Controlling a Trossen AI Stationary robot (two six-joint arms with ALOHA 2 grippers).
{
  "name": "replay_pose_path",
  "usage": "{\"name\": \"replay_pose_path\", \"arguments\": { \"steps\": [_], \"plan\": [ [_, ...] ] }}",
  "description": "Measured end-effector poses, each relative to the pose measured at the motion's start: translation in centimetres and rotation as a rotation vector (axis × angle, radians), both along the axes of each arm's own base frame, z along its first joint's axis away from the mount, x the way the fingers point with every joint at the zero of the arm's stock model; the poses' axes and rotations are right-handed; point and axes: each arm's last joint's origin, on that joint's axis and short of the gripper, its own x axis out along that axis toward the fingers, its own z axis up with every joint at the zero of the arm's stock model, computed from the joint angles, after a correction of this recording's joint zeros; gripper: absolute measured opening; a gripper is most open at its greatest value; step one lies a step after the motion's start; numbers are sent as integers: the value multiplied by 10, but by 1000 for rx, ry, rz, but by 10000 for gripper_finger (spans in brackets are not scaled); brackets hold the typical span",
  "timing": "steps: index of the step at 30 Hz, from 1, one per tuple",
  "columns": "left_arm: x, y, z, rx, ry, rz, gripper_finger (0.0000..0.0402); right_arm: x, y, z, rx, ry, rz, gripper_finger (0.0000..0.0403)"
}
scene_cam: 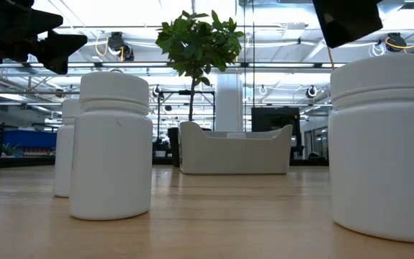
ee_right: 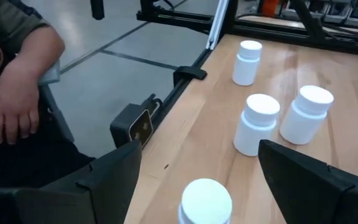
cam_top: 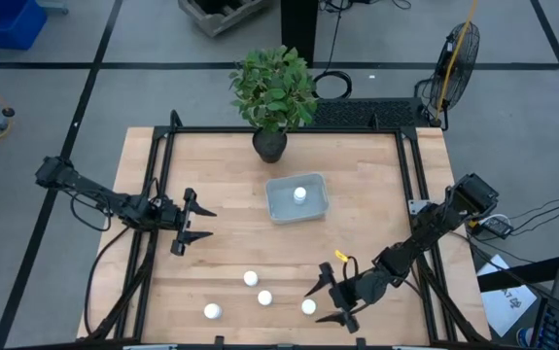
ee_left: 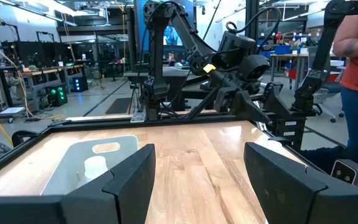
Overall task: Pick and place pill bottles into a basket
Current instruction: Put the white pill bottle into the gray bin
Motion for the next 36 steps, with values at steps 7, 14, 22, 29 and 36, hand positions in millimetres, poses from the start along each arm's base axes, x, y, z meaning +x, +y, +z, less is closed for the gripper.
{"name": "replay_pose_path", "arguments": {
  "steps": [7, 14, 22, 29, 36],
  "plan": [
    [0, 0, 0, 0, 0, -1, 251, -1, 0, 0, 6, 8, -2, 314],
    [0, 0, 0, 0, 0, 0, 251, -1, 1, -2, -3, 16, -5, 314],
    [0, 0, 0, 0, 0, 0, 251, -1, 1, -4, -4, 19, -17, 314],
    [0, 0, 0, 0, 0, 0, 251, 1, 2, -14, -20, 37, -33, 314],
    [0, 0, 0, 0, 0, 0, 251, 4, 4, -25, -5, 59, -42, 313]
  ]
}}
